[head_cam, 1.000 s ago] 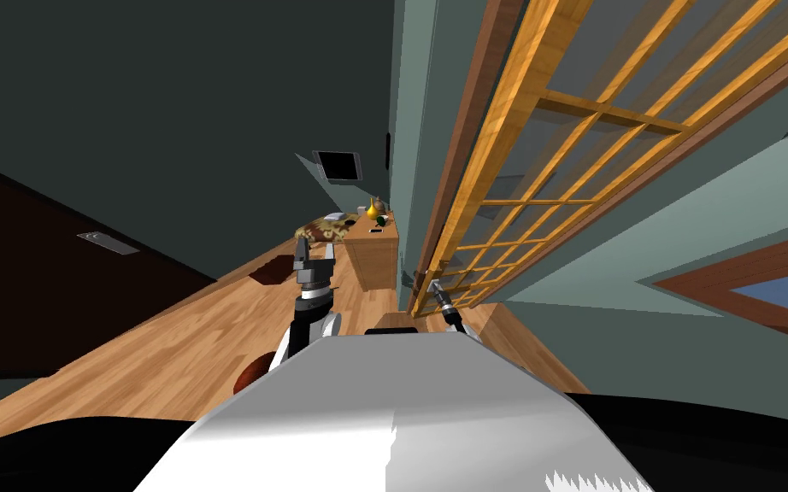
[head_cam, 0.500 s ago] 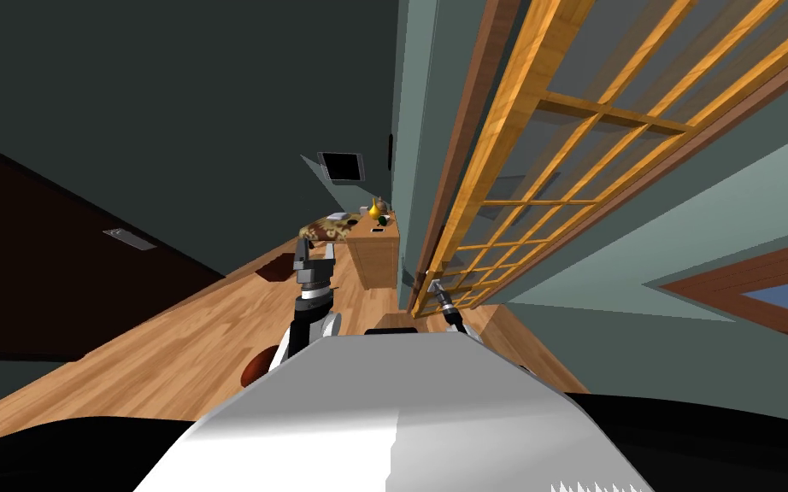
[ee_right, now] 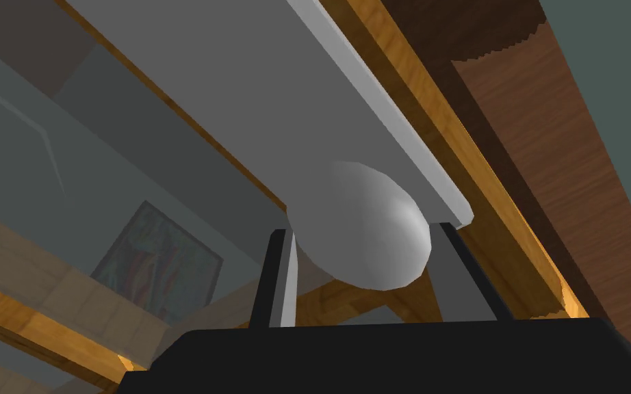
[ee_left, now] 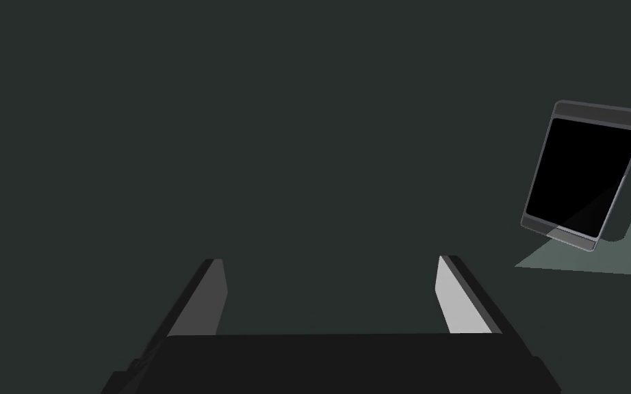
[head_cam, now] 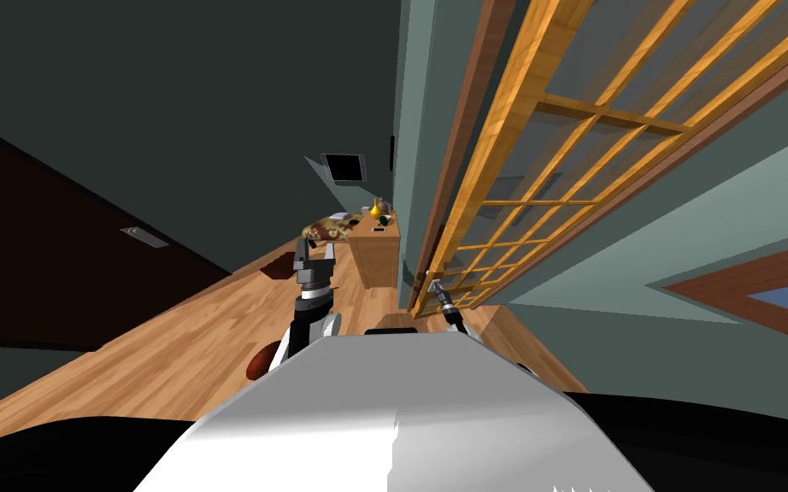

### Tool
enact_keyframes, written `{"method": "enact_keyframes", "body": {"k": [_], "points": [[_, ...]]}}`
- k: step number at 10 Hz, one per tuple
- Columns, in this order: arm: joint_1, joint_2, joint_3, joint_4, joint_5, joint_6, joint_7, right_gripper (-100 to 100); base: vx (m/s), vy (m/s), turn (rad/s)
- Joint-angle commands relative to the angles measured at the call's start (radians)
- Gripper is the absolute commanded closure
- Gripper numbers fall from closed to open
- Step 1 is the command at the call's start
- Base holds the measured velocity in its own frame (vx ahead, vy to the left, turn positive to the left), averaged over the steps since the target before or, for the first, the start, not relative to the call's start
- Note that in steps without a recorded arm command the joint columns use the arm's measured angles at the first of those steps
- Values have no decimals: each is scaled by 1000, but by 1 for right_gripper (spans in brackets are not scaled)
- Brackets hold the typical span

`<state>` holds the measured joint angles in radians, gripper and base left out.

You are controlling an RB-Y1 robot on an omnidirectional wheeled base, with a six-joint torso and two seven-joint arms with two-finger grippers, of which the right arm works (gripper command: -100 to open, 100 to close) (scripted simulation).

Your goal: Pull the door open

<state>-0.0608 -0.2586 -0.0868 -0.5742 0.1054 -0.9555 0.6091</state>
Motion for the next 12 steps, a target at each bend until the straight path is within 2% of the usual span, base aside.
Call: {"method": "enact_keyframes", "body": {"k": [1, 2, 3, 8, 9, 10, 11, 12], "points": [[11, 8, 14, -11, -11, 10, -50, 100, -33, -20, 95], [11, 8, 14, -11, -11, 10, -52, 100, -29, -10, -2], [10, 6, 19, -11, -23, 10, -93, 100, -30, -8, 54], [9, 2, 35, -9, -63, 12, -211, 100, -40, -18, 51], [9, 2, 35, -9, -63, 12, -217, 100, -32, -16, 34], [8, 1, 40, -9, -77, 13, -253, 100, -33, -21, 56], [8, 1, 40, -9, -77, 13, -259, 100, -28, -16, 38], [7, -1, 46, -8, -91, 14, -298, 100, -38, -21, 63]]}}
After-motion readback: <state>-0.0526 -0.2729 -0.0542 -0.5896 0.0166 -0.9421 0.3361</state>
